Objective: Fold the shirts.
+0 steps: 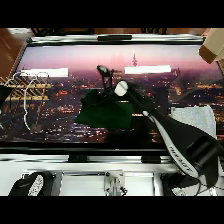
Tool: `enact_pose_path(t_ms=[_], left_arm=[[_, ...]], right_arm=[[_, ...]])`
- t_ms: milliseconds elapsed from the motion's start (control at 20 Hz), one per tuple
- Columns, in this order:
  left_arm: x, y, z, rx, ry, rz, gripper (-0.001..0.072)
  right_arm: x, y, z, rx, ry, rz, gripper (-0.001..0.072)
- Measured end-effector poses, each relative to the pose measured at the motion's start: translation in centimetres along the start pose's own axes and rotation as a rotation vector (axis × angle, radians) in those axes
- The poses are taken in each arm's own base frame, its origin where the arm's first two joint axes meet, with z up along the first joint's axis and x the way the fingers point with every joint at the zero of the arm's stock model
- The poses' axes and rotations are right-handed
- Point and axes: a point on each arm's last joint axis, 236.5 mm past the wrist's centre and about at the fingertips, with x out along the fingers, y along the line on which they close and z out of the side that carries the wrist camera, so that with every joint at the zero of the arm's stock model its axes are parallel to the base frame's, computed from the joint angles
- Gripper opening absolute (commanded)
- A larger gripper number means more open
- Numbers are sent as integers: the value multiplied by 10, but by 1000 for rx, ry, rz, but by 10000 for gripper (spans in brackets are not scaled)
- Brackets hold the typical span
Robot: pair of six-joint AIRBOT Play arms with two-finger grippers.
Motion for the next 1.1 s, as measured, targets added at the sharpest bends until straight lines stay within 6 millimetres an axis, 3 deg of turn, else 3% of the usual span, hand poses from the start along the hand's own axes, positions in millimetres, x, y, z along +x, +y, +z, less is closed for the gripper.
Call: enact_pose_path(t_ms=[50,200,350,500,600,750,800,900,1100], left_arm=[[-7,1,-1,-6,-15,11,34],[-10,10,-13,-37,-5,37,34],[0,18,-27,-66,38,48,34],[10,25,-34,-87,70,52,34],[15,29,-36,-96,80,55,34],[20,32,-37,-105,92,57,34],[22,33,-38,-105,96,57,34],[25,34,-38,-100,104,57,34],[31,38,-41,-101,122,58,34]], right_arm=[[13,4,-4,29,2,22,626],[25,8,-1,82,-18,60,626],[5,-2,3,75,2,47,625],[-43,-42,3,57,56,-72,626],[-80,-88,-7,59,131,-211,625],[-127,-164,-39,162,258,-382,626],[-132,-180,-52,212,292,-397,666],[-131,-205,-77,298,356,-408,666],[-103,-217,-109,377,450,-346,666]])
